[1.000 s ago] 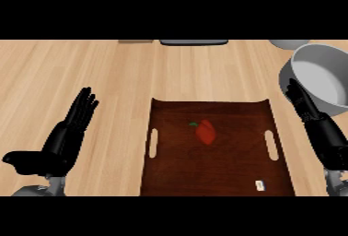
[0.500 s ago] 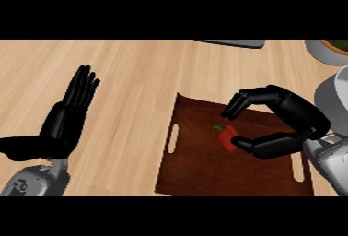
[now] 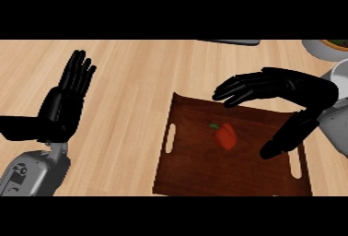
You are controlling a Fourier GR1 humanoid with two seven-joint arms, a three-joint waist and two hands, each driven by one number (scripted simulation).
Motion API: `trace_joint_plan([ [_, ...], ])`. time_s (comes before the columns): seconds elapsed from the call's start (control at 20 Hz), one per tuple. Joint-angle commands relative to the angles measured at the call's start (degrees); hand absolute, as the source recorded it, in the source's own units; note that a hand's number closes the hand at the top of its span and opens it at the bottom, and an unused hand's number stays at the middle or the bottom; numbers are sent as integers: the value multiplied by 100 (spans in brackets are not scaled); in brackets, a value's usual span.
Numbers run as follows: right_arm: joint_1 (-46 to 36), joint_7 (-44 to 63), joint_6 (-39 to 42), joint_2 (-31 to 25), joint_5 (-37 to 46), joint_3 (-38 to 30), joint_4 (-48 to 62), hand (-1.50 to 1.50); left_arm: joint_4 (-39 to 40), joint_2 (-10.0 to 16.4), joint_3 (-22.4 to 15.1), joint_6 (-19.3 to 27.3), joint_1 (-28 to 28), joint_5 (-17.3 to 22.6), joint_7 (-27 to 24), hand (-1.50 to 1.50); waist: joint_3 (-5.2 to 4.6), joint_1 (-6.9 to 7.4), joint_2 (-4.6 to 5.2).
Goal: Pick the bell pepper from the tray and place it in the pot
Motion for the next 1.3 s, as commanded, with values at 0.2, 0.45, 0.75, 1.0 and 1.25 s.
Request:
trace_joint_plan([
  [0.2, -946, -1649, 406, -588, 1710, 909, 594, -150, 331, -55, 143, 134, -340, -48, 94, 0, -19, -227, -73],
  [0.45, -1333, -2298, -203, -420, 2552, 1737, 1120, -150, 561, -25, 272, 91, -383, -12, 116, 0, -34, -382, -154],
  [0.75, -1672, -2676, -948, 248, 3281, 2491, 2344, -150, 626, -64, 299, 176, -438, -117, 204, 0, -38, -518, -207],
  [1.0, -1698, -3025, -1340, 396, 3744, 2889, 3098, -150, 530, 63, 494, 30, -108, -58, 110, 0, -39, -615, -243],
  [1.25, -1759, -3050, -1524, 984, 3946, 3096, 3512, -150, 471, 45, 579, -47, 34, -65, 42, 0, -41, -690, -279],
])
